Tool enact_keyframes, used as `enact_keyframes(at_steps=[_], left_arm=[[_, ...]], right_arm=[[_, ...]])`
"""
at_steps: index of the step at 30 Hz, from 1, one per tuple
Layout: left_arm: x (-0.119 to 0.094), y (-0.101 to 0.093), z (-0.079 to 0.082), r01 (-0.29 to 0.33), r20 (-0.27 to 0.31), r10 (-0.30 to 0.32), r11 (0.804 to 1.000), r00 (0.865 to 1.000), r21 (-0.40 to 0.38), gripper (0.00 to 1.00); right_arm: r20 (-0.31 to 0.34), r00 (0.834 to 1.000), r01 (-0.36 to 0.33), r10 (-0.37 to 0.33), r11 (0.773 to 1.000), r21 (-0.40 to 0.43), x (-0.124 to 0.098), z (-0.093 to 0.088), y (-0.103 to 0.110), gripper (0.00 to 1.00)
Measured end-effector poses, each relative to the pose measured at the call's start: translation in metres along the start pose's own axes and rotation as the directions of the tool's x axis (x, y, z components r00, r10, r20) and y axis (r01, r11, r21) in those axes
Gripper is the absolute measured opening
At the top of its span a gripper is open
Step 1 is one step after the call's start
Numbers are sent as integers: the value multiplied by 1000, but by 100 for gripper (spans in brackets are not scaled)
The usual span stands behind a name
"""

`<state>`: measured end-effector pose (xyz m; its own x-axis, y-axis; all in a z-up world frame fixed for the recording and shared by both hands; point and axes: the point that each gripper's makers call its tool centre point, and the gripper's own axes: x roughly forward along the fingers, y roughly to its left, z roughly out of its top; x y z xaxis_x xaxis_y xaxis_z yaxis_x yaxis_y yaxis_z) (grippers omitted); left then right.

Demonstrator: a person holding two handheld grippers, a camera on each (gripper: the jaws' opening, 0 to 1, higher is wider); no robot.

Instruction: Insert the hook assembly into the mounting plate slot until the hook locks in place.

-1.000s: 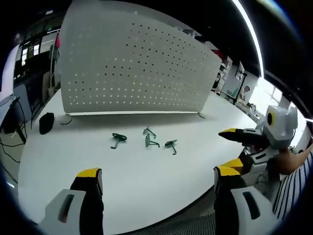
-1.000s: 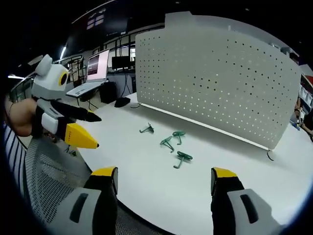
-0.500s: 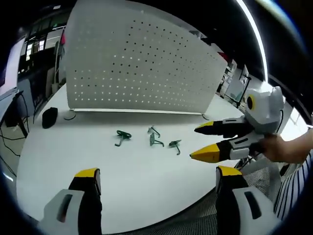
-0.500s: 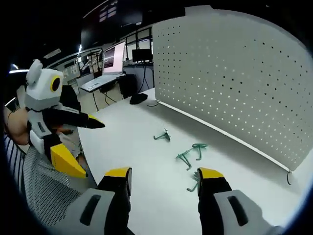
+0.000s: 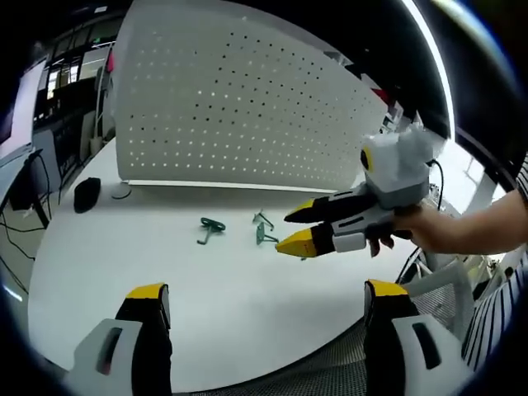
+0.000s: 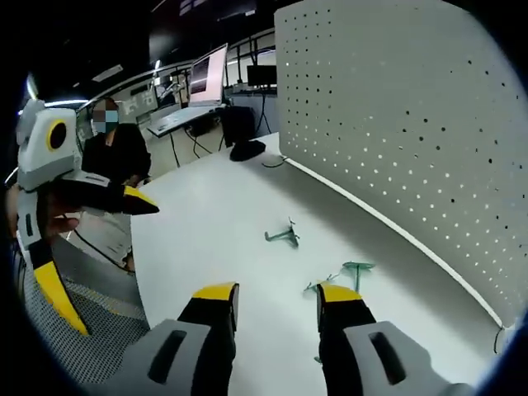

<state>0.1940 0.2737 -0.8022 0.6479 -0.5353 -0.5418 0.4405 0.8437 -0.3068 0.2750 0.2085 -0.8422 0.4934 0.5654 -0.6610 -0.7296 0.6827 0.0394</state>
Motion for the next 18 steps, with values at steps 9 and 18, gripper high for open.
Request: enact_keyframes(at_steps=[9,18], left_arm=[[0,1,-2,-4,-10,4,1000,1000,-3,100],[0,3,-3,-9,-16,9,1000,1000,-22,100]], right_arm=[[-74,996,-51,47,997,-57,37,3,-3,26],[-105,993,-64,56,996,-68,67,13,-16,21]])
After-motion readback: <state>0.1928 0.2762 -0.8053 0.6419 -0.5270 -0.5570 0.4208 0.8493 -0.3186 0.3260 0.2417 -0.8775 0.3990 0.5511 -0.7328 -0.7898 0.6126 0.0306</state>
